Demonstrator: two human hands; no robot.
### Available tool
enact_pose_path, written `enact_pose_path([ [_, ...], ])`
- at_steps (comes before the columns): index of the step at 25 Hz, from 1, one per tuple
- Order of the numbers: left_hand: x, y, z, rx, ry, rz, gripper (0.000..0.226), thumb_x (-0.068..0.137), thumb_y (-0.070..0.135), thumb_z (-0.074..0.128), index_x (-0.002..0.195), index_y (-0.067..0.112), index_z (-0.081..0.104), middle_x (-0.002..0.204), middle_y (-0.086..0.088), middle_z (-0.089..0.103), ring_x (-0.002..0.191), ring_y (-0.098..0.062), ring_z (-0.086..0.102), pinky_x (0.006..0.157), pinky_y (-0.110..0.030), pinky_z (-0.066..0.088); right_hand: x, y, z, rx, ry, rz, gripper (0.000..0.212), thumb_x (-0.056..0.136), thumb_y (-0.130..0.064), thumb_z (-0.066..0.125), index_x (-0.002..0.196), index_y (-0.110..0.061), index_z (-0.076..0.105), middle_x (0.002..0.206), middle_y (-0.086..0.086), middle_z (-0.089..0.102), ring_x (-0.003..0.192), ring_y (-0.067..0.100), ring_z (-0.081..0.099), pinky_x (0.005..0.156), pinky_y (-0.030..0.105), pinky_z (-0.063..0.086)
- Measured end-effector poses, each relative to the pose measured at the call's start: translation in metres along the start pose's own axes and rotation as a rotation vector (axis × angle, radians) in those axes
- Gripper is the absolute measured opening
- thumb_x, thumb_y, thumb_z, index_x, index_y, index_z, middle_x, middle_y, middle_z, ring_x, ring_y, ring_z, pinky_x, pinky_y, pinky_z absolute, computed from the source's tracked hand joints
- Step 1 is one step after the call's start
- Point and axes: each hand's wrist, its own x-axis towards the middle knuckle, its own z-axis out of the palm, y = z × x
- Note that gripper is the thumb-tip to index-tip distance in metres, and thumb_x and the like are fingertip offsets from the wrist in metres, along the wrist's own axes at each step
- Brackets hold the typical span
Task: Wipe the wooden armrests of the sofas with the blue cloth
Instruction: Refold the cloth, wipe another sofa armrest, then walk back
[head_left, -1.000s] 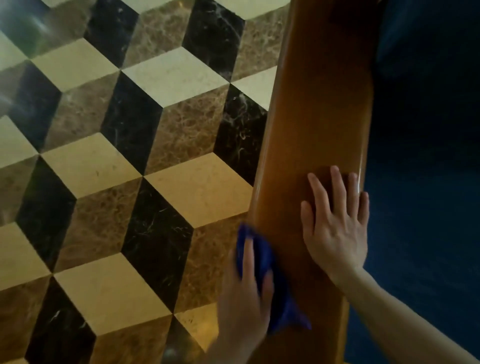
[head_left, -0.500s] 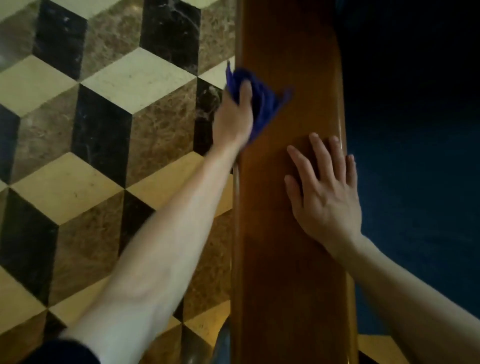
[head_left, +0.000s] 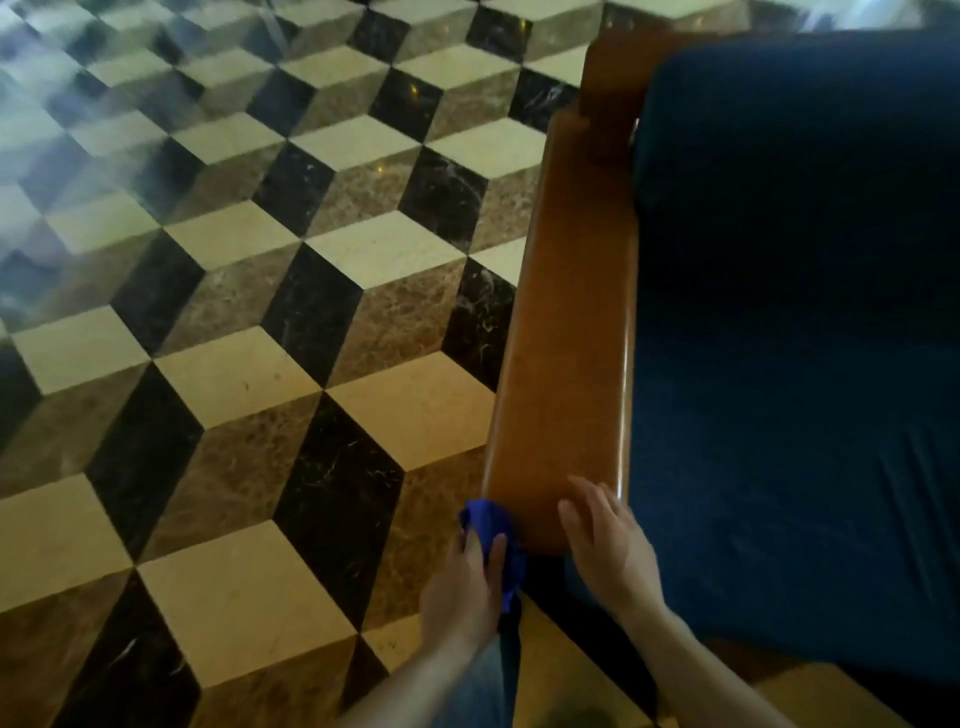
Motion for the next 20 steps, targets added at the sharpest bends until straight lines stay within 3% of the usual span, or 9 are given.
enact_pose_path([
  [2, -0.029, 0.027, -0.024, 0.011, 0.091, 0.212, 0.052, 0.099, 0.062, 0.019, 0.135, 0.032, 0.042, 0.127, 0.004, 0.056, 0.088, -0.004, 0.062, 0.073, -0.024, 0.057, -0.033, -0.018, -0.028, 0.303, -0.164, 0.067, 0.055, 0.088, -0.069, 0.044, 0.130, -0.035, 0.055, 0.119, -0.007, 0.066, 0.103, 0.009, 0.064, 0.094, 0.036, 0.054],
  [4, -0.059, 0.055, -0.056, 0.095, 0.232, 0.450, 0.047, 0.101, 0.055, 0.032, 0.143, 0.035, 0.035, 0.128, 0.002, 0.054, 0.096, -0.007, 0.063, 0.076, -0.024, 0.058, -0.062, -0.039, -0.065, 0.568, -0.257, 0.055, 0.071, 0.068, -0.083, 0.056, 0.120, -0.035, 0.064, 0.110, -0.005, 0.072, 0.097, 0.012, 0.070, 0.091, 0.038, 0.056],
  [6, -0.082, 0.084, -0.088, 0.237, 0.369, 0.658, 0.061, 0.096, 0.048, 0.041, 0.152, 0.030, 0.026, 0.128, -0.005, 0.051, 0.097, -0.015, 0.065, 0.076, -0.026, 0.059, -0.087, -0.060, -0.106, 0.655, -0.245, -0.014, 0.079, 0.056, -0.083, 0.067, 0.114, -0.030, 0.067, 0.106, -0.001, 0.075, 0.096, 0.016, 0.072, 0.088, 0.038, 0.058],
  [9, -0.117, 0.125, -0.138, 0.270, 0.429, 0.856, 0.064, 0.096, 0.047, 0.042, 0.154, 0.036, 0.016, 0.137, -0.009, 0.039, 0.106, -0.024, 0.061, 0.084, -0.036, 0.058, -0.122, -0.094, -0.169, 0.641, -0.146, -0.124, 0.048, 0.072, -0.057, 0.076, 0.103, -0.020, 0.071, 0.095, 0.000, 0.076, 0.088, 0.014, 0.072, 0.075, 0.023, 0.056],
  [12, -0.135, 0.145, -0.180, 0.104, 0.217, 0.943, 0.071, 0.092, 0.048, 0.054, 0.151, 0.049, 0.016, 0.157, 0.003, 0.013, 0.136, -0.026, 0.032, 0.110, -0.043, 0.040, -0.152, -0.118, -0.213, 0.710, -0.088, -0.211, 0.025, 0.084, -0.029, 0.073, 0.099, -0.010, 0.072, 0.085, 0.004, 0.077, 0.080, 0.016, 0.073, 0.066, 0.021, 0.054],
  [14, -0.141, 0.150, -0.203, -0.161, 0.035, 1.005, 0.065, 0.088, 0.035, 0.062, 0.148, 0.040, 0.037, 0.158, 0.010, 0.012, 0.143, -0.019, 0.024, 0.117, -0.043, 0.033, -0.168, -0.130, -0.225, 0.770, -0.058, -0.268, 0.023, 0.086, -0.027, 0.069, 0.099, -0.009, 0.073, 0.086, 0.006, 0.077, 0.079, 0.015, 0.072, 0.066, 0.023, 0.055],
  [17, -0.153, 0.154, -0.231, -0.608, -0.192, 0.935, 0.051, 0.081, 0.005, 0.060, 0.130, 0.021, 0.062, 0.154, 0.011, 0.027, 0.142, -0.015, 0.034, 0.112, -0.043, 0.041, -0.185, -0.151, -0.236, 0.817, 0.001, -0.362, 0.015, 0.092, -0.019, 0.062, 0.095, -0.009, 0.073, 0.084, 0.005, 0.076, 0.076, 0.013, 0.071, 0.065, 0.022, 0.055],
  [20, -0.164, 0.160, -0.258, -1.021, -0.284, 0.779, 0.053, 0.079, 0.002, 0.058, 0.123, 0.030, 0.060, 0.151, 0.010, 0.038, 0.128, -0.019, 0.053, 0.093, -0.038, 0.053, -0.194, -0.168, -0.249, 0.758, 0.147, -0.446, 0.015, 0.095, -0.014, 0.059, 0.090, -0.012, 0.072, 0.079, -0.001, 0.074, 0.073, 0.008, 0.066, 0.064, 0.022, 0.053],
])
